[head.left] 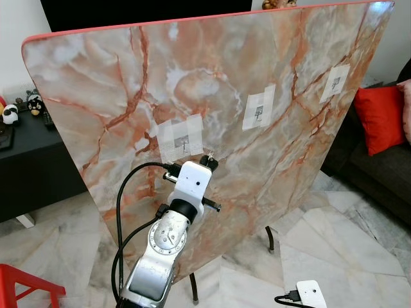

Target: Hang keys on a hook

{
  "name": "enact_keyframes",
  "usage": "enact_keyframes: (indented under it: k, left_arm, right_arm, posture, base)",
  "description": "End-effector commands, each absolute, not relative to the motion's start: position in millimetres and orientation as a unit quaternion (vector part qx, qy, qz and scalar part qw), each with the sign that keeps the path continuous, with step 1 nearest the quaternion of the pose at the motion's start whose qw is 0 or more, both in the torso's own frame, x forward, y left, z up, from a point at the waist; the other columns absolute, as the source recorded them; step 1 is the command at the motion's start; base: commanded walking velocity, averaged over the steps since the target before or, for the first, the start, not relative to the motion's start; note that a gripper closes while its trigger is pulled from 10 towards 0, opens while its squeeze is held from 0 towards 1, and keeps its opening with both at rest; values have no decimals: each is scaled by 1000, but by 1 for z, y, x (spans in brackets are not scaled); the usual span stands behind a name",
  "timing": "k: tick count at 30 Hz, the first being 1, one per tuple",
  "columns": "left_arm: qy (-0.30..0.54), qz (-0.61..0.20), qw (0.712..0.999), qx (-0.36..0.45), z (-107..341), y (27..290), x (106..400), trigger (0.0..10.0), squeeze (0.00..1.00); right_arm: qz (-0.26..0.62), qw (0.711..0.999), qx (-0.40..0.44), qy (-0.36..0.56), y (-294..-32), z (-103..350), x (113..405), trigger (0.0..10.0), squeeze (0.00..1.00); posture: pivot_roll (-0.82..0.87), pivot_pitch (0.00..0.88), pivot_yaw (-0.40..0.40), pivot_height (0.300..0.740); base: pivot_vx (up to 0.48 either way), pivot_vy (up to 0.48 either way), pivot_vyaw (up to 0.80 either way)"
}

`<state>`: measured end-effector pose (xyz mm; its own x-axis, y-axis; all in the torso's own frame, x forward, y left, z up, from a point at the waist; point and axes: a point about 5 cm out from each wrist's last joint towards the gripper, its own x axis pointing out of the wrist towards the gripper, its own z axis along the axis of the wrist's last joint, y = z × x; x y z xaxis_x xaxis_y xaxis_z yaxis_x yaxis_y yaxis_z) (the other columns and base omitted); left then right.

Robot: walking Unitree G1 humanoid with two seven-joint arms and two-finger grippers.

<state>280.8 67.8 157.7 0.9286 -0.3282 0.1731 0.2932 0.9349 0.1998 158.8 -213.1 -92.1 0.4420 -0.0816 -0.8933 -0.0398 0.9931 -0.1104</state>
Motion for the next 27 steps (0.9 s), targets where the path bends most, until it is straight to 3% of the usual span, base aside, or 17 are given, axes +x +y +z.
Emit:
enact_keyframes:
  k: [1,11,27]
  left_arm:
    - [-99,-148,980,91,159,68,285,10000,0]
    - [-85,-72,989,97,158,80,289,10000,0]
    - [-77,-56,993,69,154,89,281,10000,0]
  right_arm:
    - [-15,847,-60,528,-214,-92,158,10000,0]
    - [-15,847,-59,529,-214,-92,157,10000,0]
    - [-14,847,-61,528,-215,-92,159,10000,0]
  posture:
    - [47,0,-78,740]
    - [48,0,-78,740]
    - [51,0,-84,740]
  base:
    - [0,0,0]
    - [0,0,0]
    - [0,0,0]
